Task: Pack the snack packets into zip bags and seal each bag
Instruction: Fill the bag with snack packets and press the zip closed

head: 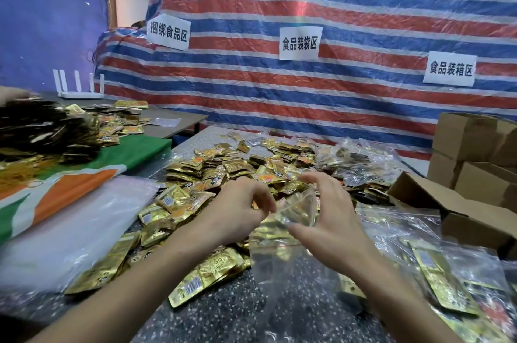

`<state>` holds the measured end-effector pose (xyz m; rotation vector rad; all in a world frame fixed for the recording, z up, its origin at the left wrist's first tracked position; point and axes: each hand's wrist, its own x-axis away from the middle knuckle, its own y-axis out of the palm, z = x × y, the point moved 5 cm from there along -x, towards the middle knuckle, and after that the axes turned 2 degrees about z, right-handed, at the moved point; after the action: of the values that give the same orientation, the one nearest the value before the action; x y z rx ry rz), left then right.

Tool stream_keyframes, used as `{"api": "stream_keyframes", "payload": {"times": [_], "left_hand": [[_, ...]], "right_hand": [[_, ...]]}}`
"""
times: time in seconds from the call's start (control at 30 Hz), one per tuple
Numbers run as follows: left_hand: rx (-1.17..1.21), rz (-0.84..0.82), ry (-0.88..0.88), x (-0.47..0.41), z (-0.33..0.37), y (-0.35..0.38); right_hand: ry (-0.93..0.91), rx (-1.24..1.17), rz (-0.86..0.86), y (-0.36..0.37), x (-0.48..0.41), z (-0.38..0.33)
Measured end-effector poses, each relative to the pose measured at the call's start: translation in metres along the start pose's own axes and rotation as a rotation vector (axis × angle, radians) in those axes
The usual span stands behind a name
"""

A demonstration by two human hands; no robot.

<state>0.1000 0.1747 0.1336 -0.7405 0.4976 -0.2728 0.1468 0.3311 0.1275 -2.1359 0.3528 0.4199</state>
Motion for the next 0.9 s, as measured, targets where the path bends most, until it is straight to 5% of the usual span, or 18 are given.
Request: {"api": "stream_keyframes", "payload": {"times": [0.2, 0.37, 0.67, 0.9], "left_hand": [[0.142, 0.064, 0.099, -0.001, 0.000, -0.005], [-0.099, -0.109, 0.008, 0.000, -0.013, 0.004], [-0.160, -0.009, -0.113, -0.009, -0.022, -0.010], [-0.155, -0.033, -0.049, -0.010, -0.015, -0.013]], "right_hand": [[0.050, 0.069, 0.039, -0.003, -0.011, 0.003], [0.087, 0.051, 0.110, -0.007, -0.013, 0.009], [0.162, 0.109, -0.178, -0.009, -0.019, 0.013], [-0.016, -0.001, -0.418, -0.001, -0.017, 0.001]]}}
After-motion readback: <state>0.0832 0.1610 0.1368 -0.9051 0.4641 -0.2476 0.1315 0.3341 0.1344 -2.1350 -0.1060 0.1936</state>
